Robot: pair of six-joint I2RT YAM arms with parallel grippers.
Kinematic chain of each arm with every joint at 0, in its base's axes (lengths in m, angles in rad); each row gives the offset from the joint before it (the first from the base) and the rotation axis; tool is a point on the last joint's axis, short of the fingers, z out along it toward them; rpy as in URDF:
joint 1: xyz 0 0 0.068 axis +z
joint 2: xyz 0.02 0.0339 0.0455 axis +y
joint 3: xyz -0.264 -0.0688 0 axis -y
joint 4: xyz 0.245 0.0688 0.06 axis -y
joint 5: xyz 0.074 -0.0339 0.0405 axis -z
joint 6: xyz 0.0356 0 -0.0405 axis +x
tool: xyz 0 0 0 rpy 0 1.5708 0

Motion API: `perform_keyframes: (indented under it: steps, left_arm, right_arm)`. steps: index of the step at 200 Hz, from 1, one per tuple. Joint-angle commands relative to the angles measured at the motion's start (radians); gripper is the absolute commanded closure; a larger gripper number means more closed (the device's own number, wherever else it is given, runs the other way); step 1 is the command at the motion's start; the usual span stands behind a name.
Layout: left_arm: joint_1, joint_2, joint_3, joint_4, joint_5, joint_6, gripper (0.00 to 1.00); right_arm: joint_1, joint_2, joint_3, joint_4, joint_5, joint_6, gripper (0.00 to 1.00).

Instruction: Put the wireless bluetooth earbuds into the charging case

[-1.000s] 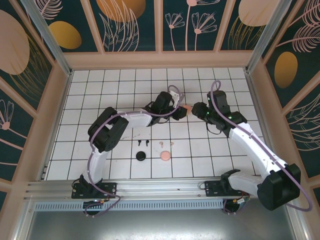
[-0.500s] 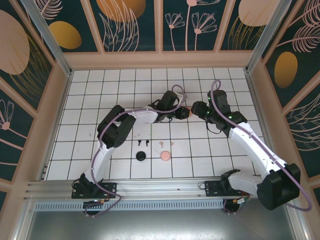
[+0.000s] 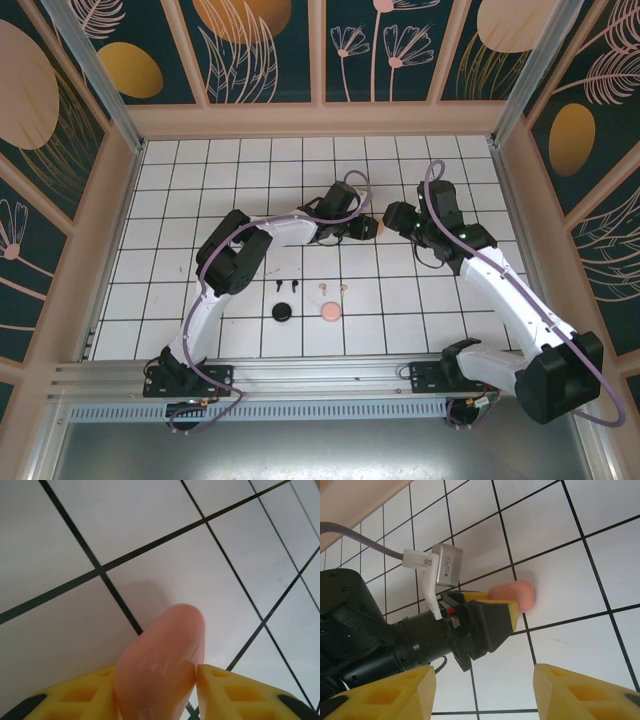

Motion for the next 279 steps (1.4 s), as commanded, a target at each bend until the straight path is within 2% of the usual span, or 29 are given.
perform_keyframes:
  steps: [1,41,84,112,149,181,198,213,226,279]
  left_arm:
    - [0.007,-0.026,0.026,-0.05,-0.044,0.047,0.57]
    - [0.032,-0.113,-0.021,-0.048,-0.08,0.082,0.54]
    - [0.069,-0.286,-0.147,0.007,-0.107,0.108,0.52]
    - [0.085,-0.439,-0.258,0.043,-0.155,0.139,0.52]
    - [0.096,-0.671,-0.451,0.123,-0.251,0.16,0.46]
    - [0.103,-0.818,-0.582,0.197,-0.327,0.162,0.37]
    - [0.108,-0.874,-0.634,0.22,-0.362,0.163,0.3]
    - [0.112,-0.917,-0.666,0.227,-0.383,0.169,0.2]
    - [0.117,-0.959,-0.692,0.233,-0.396,0.174,0.02]
    - [0.133,-1.115,-0.792,0.255,-0.473,0.186,0.01]
  right_arm:
    - [-0.001,-0.027,0.022,-0.029,0.006,0.015,0.44]
    - [0.033,-0.039,0.001,-0.063,0.033,0.033,0.44]
    - [0.14,-0.058,-0.041,-0.123,0.119,0.094,0.43]
    - [0.292,-0.046,-0.076,-0.155,0.175,0.163,0.43]
    - [0.48,0.007,-0.124,-0.205,0.222,0.297,0.42]
    - [0.62,0.073,-0.141,-0.221,0.223,0.438,0.41]
    - [0.689,0.123,-0.136,-0.196,0.219,0.455,0.39]
    - [0.739,0.179,-0.114,-0.168,0.219,0.404,0.38]
    - [0.773,0.234,-0.074,-0.17,0.238,0.319,0.38]
    - [0.783,0.391,0.056,-0.162,0.263,-0.059,0.38]
